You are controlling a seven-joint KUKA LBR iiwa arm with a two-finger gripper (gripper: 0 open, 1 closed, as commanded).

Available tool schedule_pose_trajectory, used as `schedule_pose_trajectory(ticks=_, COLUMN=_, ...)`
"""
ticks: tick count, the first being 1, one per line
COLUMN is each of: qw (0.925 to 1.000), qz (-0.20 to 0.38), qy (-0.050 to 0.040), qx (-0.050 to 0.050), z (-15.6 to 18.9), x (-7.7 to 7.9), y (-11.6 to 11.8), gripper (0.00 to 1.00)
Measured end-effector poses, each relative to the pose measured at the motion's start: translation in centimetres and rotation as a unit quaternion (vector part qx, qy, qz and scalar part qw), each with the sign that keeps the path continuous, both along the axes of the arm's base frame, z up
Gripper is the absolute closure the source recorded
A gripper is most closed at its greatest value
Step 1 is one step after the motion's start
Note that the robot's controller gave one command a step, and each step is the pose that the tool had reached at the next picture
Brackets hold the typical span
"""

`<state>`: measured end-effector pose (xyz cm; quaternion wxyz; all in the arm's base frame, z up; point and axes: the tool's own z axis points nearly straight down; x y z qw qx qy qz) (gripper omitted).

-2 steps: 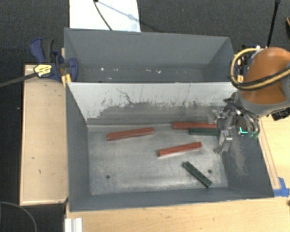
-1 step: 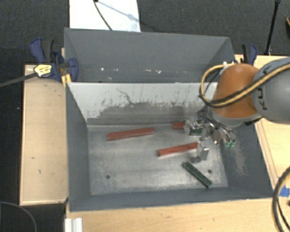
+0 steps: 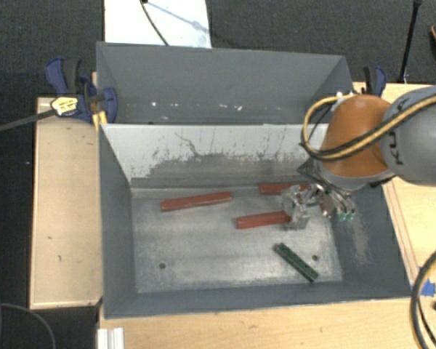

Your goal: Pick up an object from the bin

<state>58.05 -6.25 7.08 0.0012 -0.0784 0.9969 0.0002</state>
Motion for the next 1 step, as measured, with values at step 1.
schedule_pose_trajectory(ticks=1, qw=0.9963, qz=0.085, qy=-0.0052, qx=-0.002, z=18.15, x=-0.97, y=-1.12, gripper=1.00)
